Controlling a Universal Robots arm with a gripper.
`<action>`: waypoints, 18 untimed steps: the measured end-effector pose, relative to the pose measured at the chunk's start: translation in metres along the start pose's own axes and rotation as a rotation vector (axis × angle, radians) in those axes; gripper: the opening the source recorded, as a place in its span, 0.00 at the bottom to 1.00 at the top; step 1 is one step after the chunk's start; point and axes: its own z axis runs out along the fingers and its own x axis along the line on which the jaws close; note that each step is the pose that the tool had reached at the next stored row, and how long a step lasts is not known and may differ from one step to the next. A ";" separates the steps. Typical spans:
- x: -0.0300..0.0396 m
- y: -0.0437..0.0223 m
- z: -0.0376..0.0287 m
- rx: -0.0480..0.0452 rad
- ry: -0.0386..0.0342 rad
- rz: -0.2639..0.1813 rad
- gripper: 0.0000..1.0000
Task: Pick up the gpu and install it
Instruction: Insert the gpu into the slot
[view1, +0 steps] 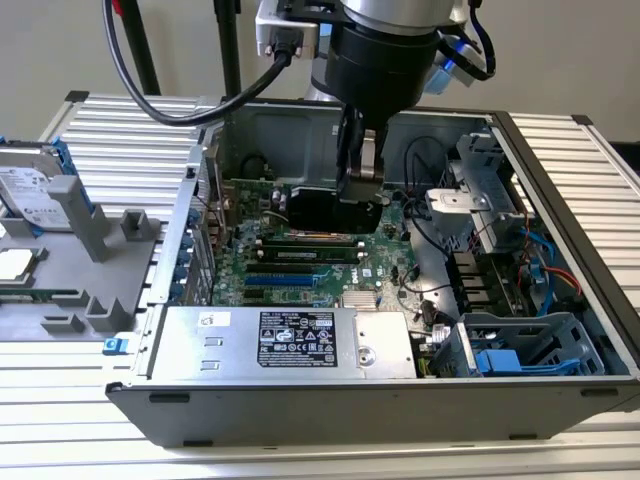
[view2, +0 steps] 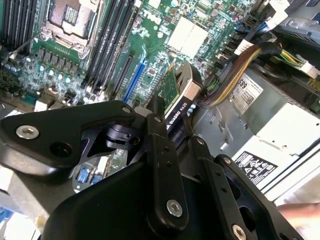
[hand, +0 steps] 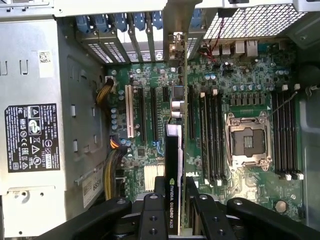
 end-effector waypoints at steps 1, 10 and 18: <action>0.0000 0.0000 0.0000 0.0000 0.0000 0.000 0.00; 0.0000 0.0000 0.0002 0.0001 -0.0001 0.000 0.00; 0.0000 -0.0001 0.0064 0.0004 0.0000 0.000 0.00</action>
